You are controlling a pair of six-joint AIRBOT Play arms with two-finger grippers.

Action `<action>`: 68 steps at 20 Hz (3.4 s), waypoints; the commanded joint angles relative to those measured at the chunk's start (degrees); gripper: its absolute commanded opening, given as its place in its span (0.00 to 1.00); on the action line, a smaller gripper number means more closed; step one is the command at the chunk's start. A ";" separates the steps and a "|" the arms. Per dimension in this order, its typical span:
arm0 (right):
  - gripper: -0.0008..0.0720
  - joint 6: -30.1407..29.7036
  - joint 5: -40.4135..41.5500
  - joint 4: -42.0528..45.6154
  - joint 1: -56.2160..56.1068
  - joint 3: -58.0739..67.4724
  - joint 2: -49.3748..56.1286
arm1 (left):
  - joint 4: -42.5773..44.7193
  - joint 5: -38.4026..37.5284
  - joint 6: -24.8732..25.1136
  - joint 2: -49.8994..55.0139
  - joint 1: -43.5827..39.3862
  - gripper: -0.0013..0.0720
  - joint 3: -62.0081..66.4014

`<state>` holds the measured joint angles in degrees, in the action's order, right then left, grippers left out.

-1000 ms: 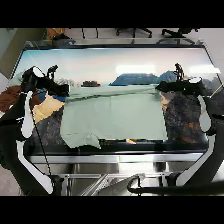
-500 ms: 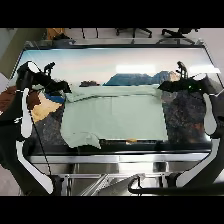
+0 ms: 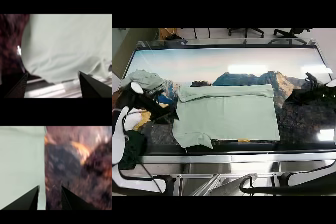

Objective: Fold the shirts.

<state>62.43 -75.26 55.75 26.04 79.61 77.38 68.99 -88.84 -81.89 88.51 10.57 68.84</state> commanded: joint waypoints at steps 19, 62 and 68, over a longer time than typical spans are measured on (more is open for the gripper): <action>0.62 -1.14 2.10 -1.22 -0.92 -25.81 -3.78 | -17.88 20.57 9.03 -18.08 -5.53 0.04 -34.53; 0.38 -17.75 19.56 -29.33 -4.48 -4.92 11.43 | -19.56 23.47 7.48 19.58 -9.33 0.08 26.75; 0.71 -15.15 20.48 -16.24 -4.57 3.87 11.23 | -19.54 11.74 6.29 24.87 -8.11 0.94 40.68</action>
<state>45.06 -56.10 33.08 21.58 80.14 88.05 49.43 -71.44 -75.02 111.07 1.78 103.50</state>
